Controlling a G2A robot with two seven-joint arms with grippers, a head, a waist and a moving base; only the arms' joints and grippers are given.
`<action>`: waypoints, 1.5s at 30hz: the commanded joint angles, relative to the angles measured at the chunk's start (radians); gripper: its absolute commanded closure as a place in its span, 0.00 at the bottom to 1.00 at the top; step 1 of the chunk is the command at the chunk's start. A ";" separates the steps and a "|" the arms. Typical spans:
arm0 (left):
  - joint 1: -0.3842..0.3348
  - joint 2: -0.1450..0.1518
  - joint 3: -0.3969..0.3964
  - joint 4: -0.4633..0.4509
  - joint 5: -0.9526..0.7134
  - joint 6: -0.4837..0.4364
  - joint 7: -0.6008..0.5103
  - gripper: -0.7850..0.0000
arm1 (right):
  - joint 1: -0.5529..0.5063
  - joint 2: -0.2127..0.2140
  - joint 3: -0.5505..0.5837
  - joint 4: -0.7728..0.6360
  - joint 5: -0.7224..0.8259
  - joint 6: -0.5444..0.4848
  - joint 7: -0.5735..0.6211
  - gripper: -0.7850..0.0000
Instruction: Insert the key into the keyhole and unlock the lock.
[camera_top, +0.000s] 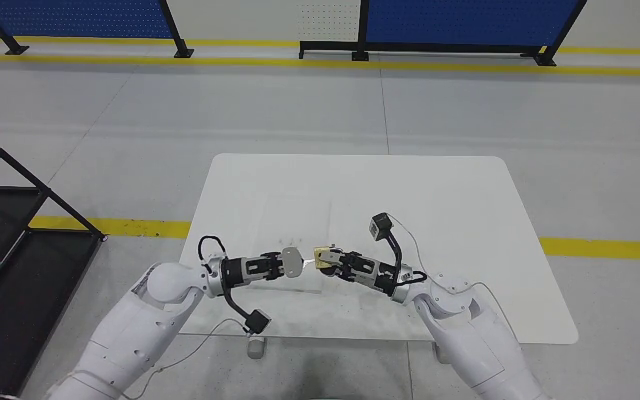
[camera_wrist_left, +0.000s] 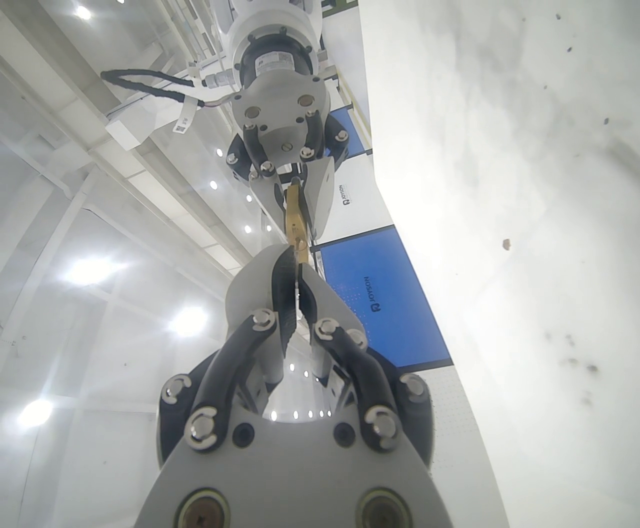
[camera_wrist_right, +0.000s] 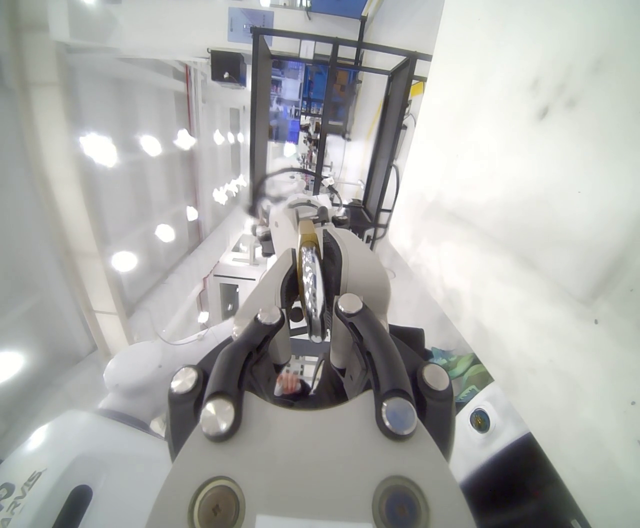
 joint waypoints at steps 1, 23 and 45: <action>-0.001 0.000 0.001 0.000 0.000 -0.001 -0.001 1.00 | 0.000 0.000 0.000 0.000 0.000 0.000 0.000 1.00; -0.013 -0.003 0.002 -0.005 -0.003 -0.009 0.004 1.00 | 0.000 0.000 0.000 0.000 0.000 0.000 0.000 1.00; -0.021 -0.007 0.014 -0.014 0.015 -0.032 -0.007 1.00 | 0.000 0.000 0.000 0.000 0.000 0.000 0.000 1.00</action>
